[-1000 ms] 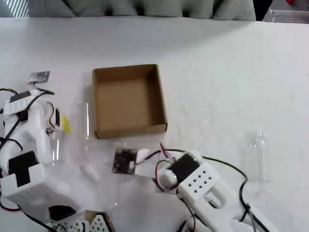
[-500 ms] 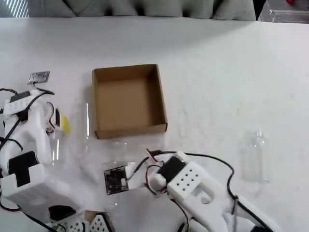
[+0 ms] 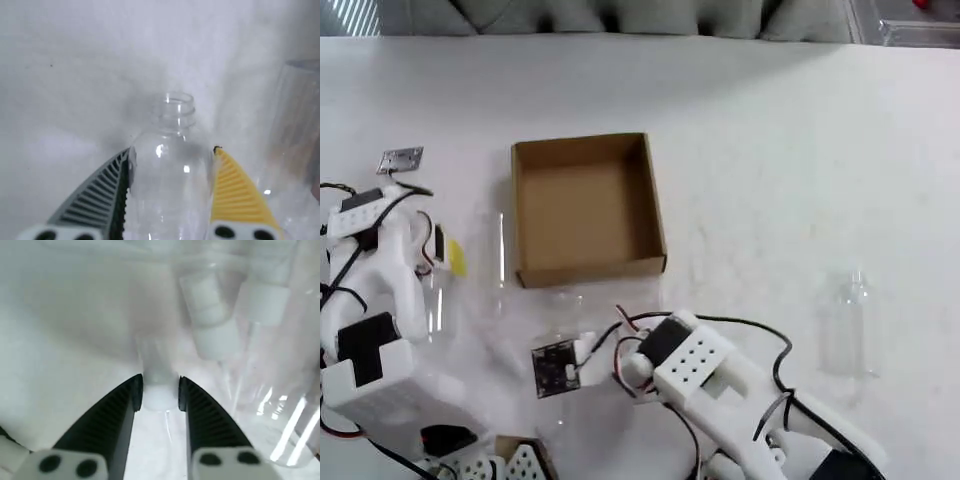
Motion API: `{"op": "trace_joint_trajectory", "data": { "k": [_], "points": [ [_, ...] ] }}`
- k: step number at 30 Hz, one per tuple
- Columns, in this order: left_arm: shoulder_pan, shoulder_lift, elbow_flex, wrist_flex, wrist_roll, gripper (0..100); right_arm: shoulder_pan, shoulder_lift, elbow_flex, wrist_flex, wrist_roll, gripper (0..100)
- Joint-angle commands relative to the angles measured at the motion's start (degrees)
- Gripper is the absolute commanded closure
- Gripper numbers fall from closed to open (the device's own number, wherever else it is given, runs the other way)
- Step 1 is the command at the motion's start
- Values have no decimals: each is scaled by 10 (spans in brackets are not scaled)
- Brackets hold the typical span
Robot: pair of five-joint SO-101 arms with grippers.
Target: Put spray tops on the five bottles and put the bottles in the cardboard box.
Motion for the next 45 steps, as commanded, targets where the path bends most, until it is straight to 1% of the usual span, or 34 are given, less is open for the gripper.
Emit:
{"op": "trace_joint_trajectory", "data": {
  "k": [1,4,6,7,9,11,13,15,20,21,24,26,30,34,39,40,42,45],
  "points": [
    [-1,-1,-31,-18,-4,932,-3,0,-2,-6,2,897],
    [-1,-1,-31,-19,-4,932,-3,0,2,-6,0,906],
    [-1,-1,-31,-19,-4,932,0,0,1,-6,0,958],
    [-1,-1,-31,-19,-4,932,7,-1,-2,-6,0,988],
    [-1,-1,-31,-19,-4,932,29,-7,-6,-4,0,973],
    [-1,-1,-32,-19,-3,932,60,-7,-29,11,-5,985],
    [-2,-1,-32,-19,-2,932,102,-13,-66,36,-39,981],
    [-2,-2,-32,-19,-1,932,147,-26,-111,65,-89,982],
    [-3,-7,-29,-19,2,932,266,-77,-217,131,-256,982],
    [-4,-7,-30,-19,11,932,289,-88,-234,144,-289,982],
    [-4,-12,-31,-12,28,932,351,-128,-273,169,-362,982],
    [-4,-34,-29,0,30,932,377,-156,-287,191,-377,981],
    [0,-112,-32,39,33,932,385,-219,-287,223,-380,981],
    [0,-221,-32,69,33,932,412,-306,-265,215,-377,982],
    [0,-354,-30,94,29,932,418,-413,-264,113,-383,983],
    [0,-379,-29,98,31,932,418,-427,-264,85,-396,983],
    [10,-429,-28,105,32,932,419,-437,-265,36,-448,984],
    [36,-507,-29,126,33,932,419,-436,-280,-5,-507,984]
  ]
}}
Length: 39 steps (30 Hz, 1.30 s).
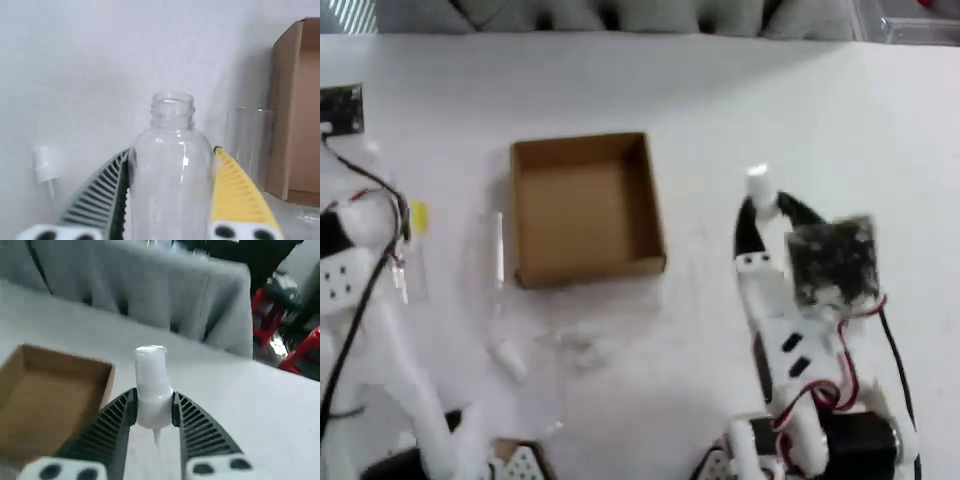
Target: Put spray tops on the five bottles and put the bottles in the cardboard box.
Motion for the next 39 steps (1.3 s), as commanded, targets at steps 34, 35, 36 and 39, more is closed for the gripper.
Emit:
{"op": "trace_joint_trajectory", "data": {
  "k": [34,35,36,39],
  "points": [
    [275,-554,63,-146,164,932,-256,339,-717,-18,-185,984],
    [295,-561,83,-149,157,932,-264,337,-711,-17,-185,984],
    [317,-570,101,-152,147,932,-270,335,-706,-15,-184,984],
    [391,-602,160,-153,119,932,-271,334,-703,-9,-184,984]
  ]
}}
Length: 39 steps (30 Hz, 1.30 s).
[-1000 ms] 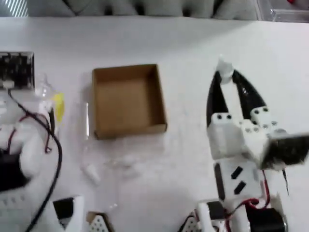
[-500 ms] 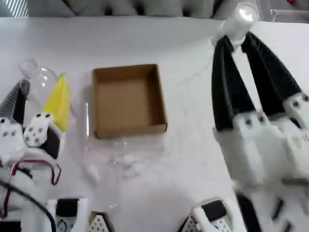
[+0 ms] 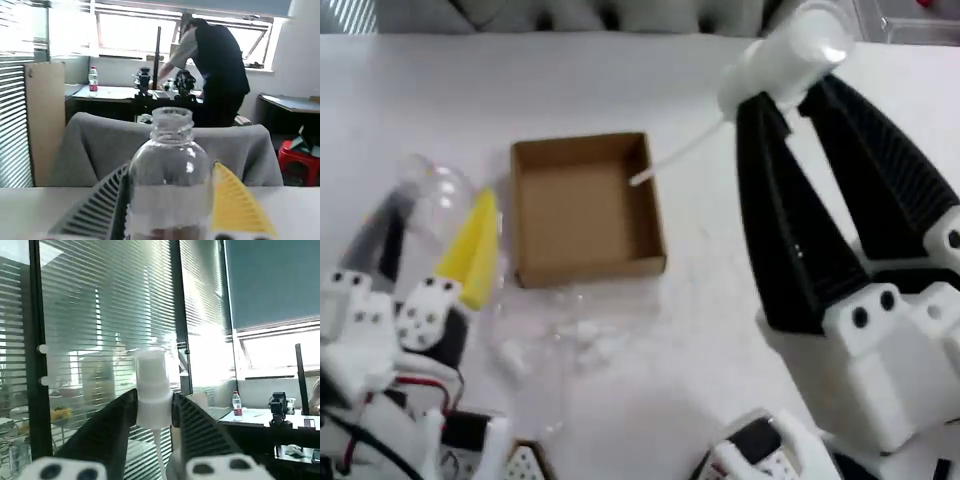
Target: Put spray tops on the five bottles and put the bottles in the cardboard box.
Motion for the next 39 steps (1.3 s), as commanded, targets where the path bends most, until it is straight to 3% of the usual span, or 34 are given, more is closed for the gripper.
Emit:
{"op": "trace_joint_trajectory", "data": {
  "k": [1,5,12,18,21,27,39],
  "points": [
    [110,-44,77,-18,-37,932,-7,9,2,7,-3,984],
    [187,-96,156,-44,-70,932,-9,9,4,25,-3,984],
    [243,-179,263,-55,-76,932,-11,15,7,64,-2,984],
    [241,-200,301,-55,-76,932,-60,-2,84,65,-2,984],
    [241,-200,306,-54,-73,932,-82,-14,127,13,-2,984],
    [241,-200,307,-33,-73,932,-85,-10,172,-30,35,984],
    [241,-200,313,-31,-73,932,-86,-9,202,-53,34,983]
  ]
}}
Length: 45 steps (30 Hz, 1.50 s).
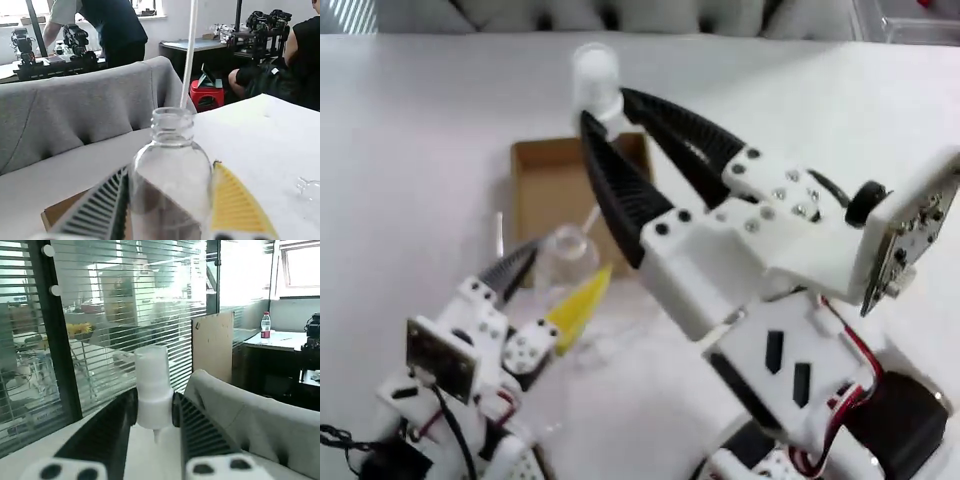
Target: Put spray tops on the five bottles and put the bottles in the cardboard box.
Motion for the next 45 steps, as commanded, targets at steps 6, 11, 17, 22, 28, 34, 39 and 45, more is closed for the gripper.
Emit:
{"op": "trace_joint_trajectory", "data": {
  "k": [6,11,17,22,28,34,39,45],
  "points": [
    [7,-4,23,3,-5,932,-17,1,-2,-36,10,983],
    [7,-4,23,2,-5,932,-29,-3,-1,-35,10,983],
    [7,-4,23,2,-5,932,-26,-3,0,-7,12,983],
    [7,-4,23,2,-5,932,-26,-4,24,-3,12,983],
    [-16,-4,24,-3,-4,932,-26,-4,55,-5,11,983],
    [-36,-4,27,-18,-1,932,-29,-5,76,-2,8,983],
    [-36,-4,27,-18,-1,932,-29,-37,127,-2,11,981],
    [-34,-4,27,-18,-1,932,-32,-75,230,-7,10,981]
  ]
}}
